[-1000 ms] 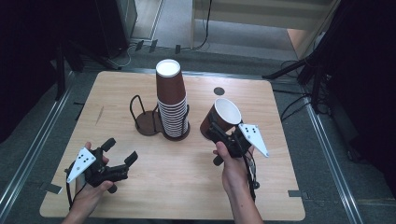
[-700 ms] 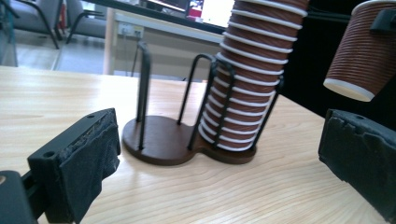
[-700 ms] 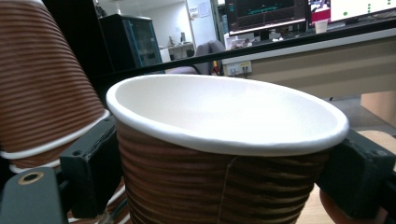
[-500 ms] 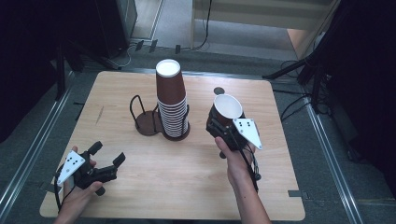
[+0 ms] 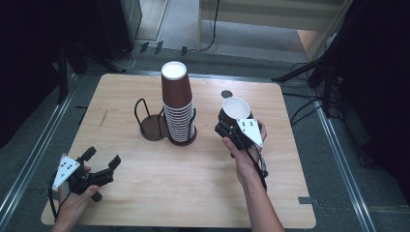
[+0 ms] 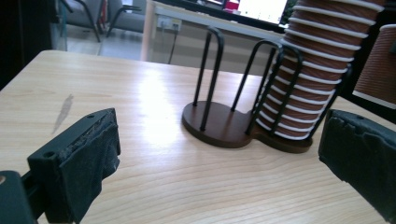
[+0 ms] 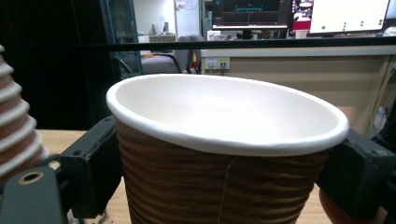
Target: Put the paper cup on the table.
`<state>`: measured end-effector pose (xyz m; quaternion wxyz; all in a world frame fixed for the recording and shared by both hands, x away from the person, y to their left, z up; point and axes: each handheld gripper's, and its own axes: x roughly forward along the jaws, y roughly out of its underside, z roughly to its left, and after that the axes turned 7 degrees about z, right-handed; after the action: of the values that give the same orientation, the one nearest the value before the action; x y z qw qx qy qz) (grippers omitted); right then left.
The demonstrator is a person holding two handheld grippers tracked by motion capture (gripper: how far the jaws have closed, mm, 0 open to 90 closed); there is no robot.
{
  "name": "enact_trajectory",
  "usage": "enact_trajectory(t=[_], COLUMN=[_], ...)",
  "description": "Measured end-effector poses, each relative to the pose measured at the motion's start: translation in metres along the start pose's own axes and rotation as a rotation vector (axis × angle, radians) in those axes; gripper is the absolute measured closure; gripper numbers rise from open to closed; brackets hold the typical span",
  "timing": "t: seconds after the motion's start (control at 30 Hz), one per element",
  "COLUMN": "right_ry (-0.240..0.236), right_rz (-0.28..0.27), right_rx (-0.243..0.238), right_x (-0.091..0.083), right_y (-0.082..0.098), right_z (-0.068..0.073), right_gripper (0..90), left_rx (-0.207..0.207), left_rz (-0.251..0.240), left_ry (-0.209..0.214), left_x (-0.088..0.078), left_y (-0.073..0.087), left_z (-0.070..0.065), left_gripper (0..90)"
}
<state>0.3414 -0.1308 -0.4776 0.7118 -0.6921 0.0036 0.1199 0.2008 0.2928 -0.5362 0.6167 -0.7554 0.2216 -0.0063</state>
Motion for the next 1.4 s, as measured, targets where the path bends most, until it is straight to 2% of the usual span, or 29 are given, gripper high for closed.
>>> enact_trajectory(t=[0.1,0.3,0.37,0.67,0.97,1.4], right_ry=[0.022,0.045,0.058,0.07,0.086,0.057], right_rz=[0.003,0.028,0.032,0.071,0.089,0.112], right_rx=[-0.026,-0.027,-0.045,-0.096,-0.107,-0.098], right_x=[0.008,0.022,0.027,0.041,0.045,0.042], right_y=[0.007,0.016,0.02,0.038,0.045,0.046], right_z=[-0.003,-0.007,-0.007,-0.004,-0.007,-0.012], right_gripper=[11.7,11.2,11.0,10.1,9.3,3.1], left_rx=[-0.009,0.001,0.004,-0.009,-0.013,-0.02], left_rz=[-0.001,0.008,0.012,0.021,0.025,0.033], left_ry=[-0.008,-0.014,-0.019,-0.028,-0.023,-0.013], left_x=[0.0,0.0,0.0,0.0,0.001,0.001], left_y=[0.001,0.003,0.004,0.005,0.006,0.006], left_z=[0.003,0.006,0.006,0.009,0.009,0.009], left_gripper=[0.0,0.0,0.0,0.0,0.0,0.0])
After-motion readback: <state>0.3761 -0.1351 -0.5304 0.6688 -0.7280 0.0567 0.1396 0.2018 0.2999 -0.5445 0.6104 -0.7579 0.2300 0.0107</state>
